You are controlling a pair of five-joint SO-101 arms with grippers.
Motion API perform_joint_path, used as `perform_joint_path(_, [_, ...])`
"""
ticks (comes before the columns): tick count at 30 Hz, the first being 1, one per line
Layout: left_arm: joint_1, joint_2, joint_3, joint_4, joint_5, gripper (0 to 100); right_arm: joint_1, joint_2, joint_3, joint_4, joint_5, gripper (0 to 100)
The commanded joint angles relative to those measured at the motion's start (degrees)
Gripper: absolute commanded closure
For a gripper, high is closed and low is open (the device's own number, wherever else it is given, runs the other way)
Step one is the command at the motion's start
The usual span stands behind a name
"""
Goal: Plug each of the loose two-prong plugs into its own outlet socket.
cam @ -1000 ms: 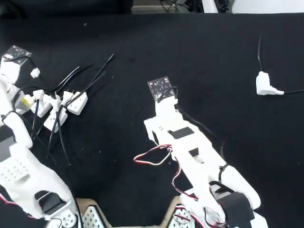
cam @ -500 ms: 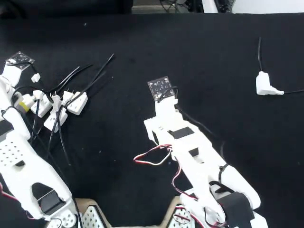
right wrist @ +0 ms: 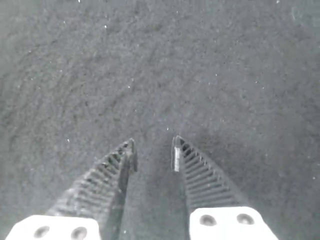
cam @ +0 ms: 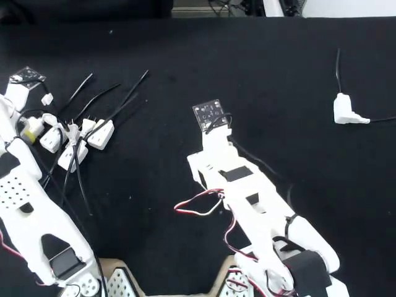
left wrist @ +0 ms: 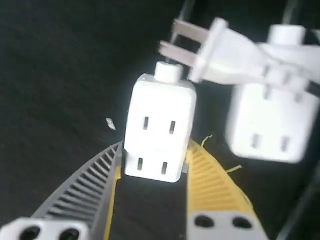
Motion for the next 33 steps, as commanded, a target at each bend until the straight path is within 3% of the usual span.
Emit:
perform_joint_path(1, [0.4,-0.8,-9.2,10.8,-0.4,95,-0.4,-2.2,0.0,-1.5,0.0,88.3])
perform_joint_path(7, [-1.1,-1.2,-15.8,22.5,-1.0,97,-0.4,-2.2,0.0,-1.4,0.0,88.3])
perform_joint_path(19, [-11.4,-6.2,-18.1,22.3,-3.5,97,-0.4,-2.2,0.0,-1.4,0.0,88.3])
perform_joint_path(25, [-14.1,-14.9,-9.9,22.3,3.3,97,-0.4,-2.2,0.0,-1.4,0.0,88.3])
perform_joint_path(33, [-11.6,-35.0,15.1,22.3,15.2,97,-0.2,-2.6,0.1,-1.1,-0.1,88.3])
